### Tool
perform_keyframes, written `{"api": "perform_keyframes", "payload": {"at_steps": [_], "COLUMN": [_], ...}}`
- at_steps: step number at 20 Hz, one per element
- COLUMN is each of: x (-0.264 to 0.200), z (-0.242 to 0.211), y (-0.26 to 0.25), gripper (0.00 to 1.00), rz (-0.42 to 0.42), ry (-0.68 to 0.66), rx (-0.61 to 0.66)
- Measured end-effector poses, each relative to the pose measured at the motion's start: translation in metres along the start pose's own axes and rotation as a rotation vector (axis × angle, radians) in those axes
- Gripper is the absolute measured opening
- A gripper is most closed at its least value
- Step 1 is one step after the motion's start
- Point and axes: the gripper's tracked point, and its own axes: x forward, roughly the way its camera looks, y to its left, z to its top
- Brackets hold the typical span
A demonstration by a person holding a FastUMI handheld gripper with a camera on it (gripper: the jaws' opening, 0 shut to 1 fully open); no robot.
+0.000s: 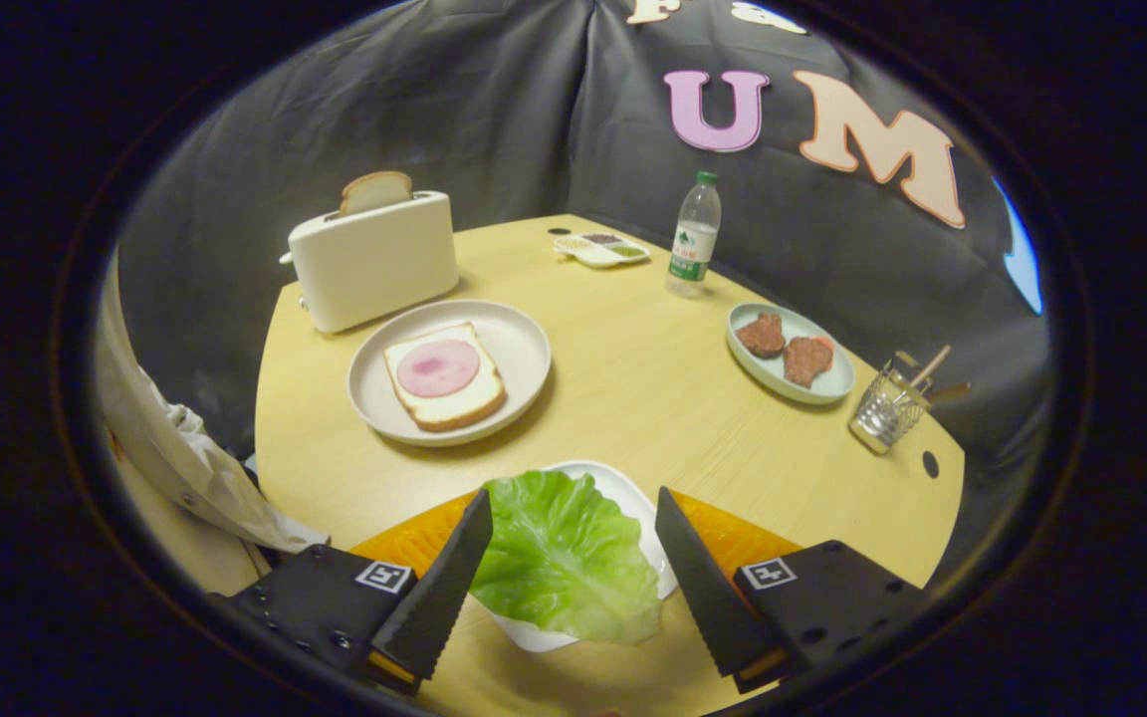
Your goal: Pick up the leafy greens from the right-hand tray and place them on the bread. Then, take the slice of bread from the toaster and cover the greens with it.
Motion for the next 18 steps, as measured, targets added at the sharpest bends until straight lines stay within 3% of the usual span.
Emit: {"api": "perform_keyframes", "payload": {"at_steps": [6, 16, 18], "x": [0.014, 0.023, 0.023], "z": [-0.037, -0.056, -0.056], "y": [0.002, 0.004, 0.004], "gripper": [1.00, 1.00, 0.90], "rz": [0.008, 0.005, -0.003], "ry": [0.088, 0.151, 0.157], "rx": [0.053, 0.107, 0.111]}}
